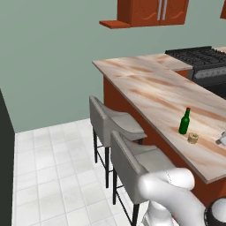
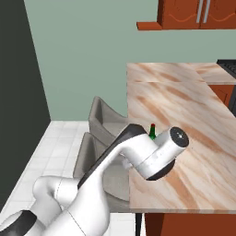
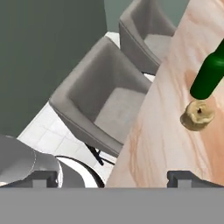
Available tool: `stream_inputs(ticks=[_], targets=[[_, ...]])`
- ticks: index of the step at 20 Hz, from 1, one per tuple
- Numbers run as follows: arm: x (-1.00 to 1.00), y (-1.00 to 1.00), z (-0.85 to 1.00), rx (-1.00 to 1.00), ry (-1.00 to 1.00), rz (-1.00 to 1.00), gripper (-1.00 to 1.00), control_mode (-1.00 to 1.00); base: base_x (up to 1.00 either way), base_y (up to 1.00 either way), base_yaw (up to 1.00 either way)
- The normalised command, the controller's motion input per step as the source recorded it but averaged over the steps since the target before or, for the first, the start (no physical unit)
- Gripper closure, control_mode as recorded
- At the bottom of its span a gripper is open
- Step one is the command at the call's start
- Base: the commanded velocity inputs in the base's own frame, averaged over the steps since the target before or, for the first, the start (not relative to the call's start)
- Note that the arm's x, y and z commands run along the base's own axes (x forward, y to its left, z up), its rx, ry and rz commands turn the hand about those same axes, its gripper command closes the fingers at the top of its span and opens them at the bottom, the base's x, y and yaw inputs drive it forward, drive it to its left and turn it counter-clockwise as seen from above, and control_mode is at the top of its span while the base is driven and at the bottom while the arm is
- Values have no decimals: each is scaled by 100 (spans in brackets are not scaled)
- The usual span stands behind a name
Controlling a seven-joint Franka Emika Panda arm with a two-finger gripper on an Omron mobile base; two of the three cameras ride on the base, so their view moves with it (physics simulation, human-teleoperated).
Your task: Get the candle and the beer from the cabinet and move them to the dining counter.
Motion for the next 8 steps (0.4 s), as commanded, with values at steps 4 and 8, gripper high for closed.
stream_inputs(ticks=[4,8], targets=[[-49,50,37,-17,-5,-1,-100,-100,0,0,0],[-37,56,22,-10,-3,-1,-100,-100,0,0,0]])
